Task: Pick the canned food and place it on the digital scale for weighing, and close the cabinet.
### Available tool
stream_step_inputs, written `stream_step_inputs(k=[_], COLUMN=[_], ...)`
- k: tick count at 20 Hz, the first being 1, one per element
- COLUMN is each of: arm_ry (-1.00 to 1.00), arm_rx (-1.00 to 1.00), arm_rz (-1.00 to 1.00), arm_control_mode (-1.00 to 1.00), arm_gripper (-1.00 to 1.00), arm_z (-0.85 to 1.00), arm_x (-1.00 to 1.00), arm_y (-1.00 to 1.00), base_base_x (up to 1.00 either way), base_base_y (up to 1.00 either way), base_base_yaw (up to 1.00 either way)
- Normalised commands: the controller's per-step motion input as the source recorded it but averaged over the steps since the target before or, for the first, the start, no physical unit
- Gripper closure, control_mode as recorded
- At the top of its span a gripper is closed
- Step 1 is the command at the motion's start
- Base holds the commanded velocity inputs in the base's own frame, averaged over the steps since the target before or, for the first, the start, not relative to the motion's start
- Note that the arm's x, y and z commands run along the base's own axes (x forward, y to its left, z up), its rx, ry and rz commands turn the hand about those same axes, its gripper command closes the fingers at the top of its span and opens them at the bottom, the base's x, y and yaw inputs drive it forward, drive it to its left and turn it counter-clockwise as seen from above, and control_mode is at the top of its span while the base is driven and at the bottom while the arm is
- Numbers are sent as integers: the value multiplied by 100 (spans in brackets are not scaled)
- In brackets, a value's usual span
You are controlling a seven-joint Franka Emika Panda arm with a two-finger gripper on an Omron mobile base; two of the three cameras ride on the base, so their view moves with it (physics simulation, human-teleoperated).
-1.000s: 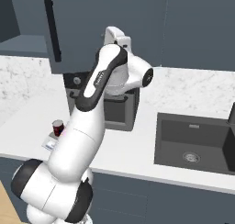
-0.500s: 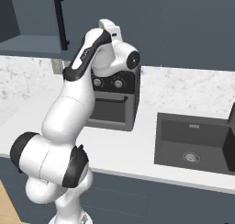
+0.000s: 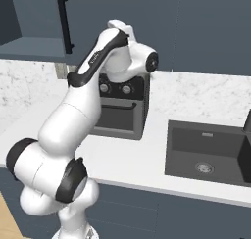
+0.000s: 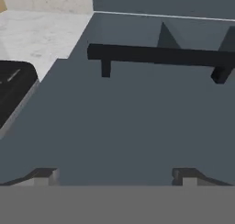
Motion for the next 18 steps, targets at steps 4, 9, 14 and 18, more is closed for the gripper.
stream_step_inputs(k=[4,9,14,18], arm_ry=[-24,-30,-15,-16], arm_rx=[18,25,24,19], arm_rz=[-13,-16,-15,-10], arm_control_mode=[-100,-100,-100,-100], arm_gripper=[-100,-100,-100,-100], arm_z=[-2,-3,-1,-9], arm_x=[-100,-100,-100,-90], arm_y=[-3,0,0,0], base_base_x=[0,0,0,0], base_base_y=[0,0,0,0], base_base_yaw=[0,0,0,0])
